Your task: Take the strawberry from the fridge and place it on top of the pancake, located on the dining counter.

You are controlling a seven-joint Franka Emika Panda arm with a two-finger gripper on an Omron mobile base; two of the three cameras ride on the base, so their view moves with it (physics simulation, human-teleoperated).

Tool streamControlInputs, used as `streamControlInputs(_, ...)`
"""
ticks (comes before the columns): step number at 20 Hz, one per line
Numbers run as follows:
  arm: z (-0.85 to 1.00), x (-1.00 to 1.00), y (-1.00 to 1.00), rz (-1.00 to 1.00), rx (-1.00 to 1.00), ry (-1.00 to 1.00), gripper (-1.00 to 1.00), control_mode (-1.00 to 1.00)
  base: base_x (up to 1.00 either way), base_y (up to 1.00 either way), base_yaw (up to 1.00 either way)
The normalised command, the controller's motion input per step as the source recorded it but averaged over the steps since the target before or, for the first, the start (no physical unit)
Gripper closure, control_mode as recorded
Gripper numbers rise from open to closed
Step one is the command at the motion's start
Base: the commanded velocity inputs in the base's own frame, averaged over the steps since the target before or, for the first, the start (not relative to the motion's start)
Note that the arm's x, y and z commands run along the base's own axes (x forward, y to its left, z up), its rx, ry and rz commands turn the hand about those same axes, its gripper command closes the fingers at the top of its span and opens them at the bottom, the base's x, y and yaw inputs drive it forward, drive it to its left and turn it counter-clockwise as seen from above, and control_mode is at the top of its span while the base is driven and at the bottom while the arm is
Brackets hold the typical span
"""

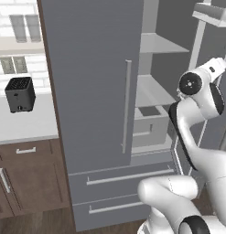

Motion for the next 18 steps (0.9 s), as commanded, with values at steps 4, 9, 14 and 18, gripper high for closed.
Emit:
streamControlInputs(4,0.00,-0.08,-0.83,0.00,0.09,0.00,-1.00,-1.00,0.00,0.00,0.00)
streamControlInputs(9,-0.01,0.00,-0.68,0.00,0.10,0.07,-1.00,-1.00,0.00,0.00,0.00)
streamControlInputs(14,-0.02,0.01,-0.36,0.00,0.08,0.14,-1.00,-1.00,0.00,0.00,0.00)
streamControlInputs(18,-0.03,-0.36,0.09,0.00,0.00,0.00,-1.00,-1.00,0.00,0.00,0.00)
